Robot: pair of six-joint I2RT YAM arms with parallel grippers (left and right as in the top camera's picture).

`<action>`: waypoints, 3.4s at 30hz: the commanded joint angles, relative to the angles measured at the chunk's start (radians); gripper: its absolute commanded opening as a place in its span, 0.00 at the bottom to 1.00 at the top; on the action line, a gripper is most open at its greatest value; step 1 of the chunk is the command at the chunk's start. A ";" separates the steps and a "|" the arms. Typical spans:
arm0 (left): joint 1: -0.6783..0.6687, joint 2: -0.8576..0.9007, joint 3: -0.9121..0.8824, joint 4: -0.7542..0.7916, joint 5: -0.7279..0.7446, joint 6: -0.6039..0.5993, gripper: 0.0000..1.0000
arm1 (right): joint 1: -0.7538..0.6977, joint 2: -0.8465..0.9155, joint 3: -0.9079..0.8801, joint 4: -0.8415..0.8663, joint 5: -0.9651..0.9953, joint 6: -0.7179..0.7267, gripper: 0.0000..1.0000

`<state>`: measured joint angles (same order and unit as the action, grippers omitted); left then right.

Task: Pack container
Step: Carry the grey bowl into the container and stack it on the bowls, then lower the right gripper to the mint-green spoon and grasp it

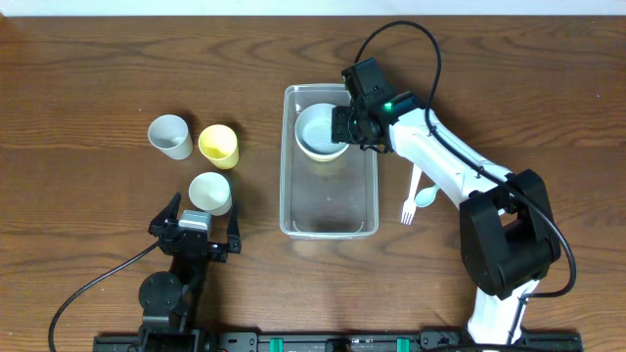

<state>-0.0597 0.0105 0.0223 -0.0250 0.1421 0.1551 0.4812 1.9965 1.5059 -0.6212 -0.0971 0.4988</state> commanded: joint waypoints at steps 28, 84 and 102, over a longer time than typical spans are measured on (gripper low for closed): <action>0.005 -0.005 -0.018 -0.034 0.007 0.005 0.98 | -0.230 -0.308 0.458 -0.735 0.108 -0.058 0.63; 0.005 -0.005 -0.018 -0.034 0.007 0.005 0.98 | -0.341 -0.308 -0.587 -0.004 0.187 0.323 0.40; 0.005 -0.005 -0.018 -0.034 0.007 0.005 0.98 | -0.341 -0.308 -0.663 0.137 0.224 0.291 0.15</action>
<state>-0.0597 0.0105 0.0223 -0.0250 0.1421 0.1551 0.1478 1.6928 0.8589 -0.4812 0.0994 0.8017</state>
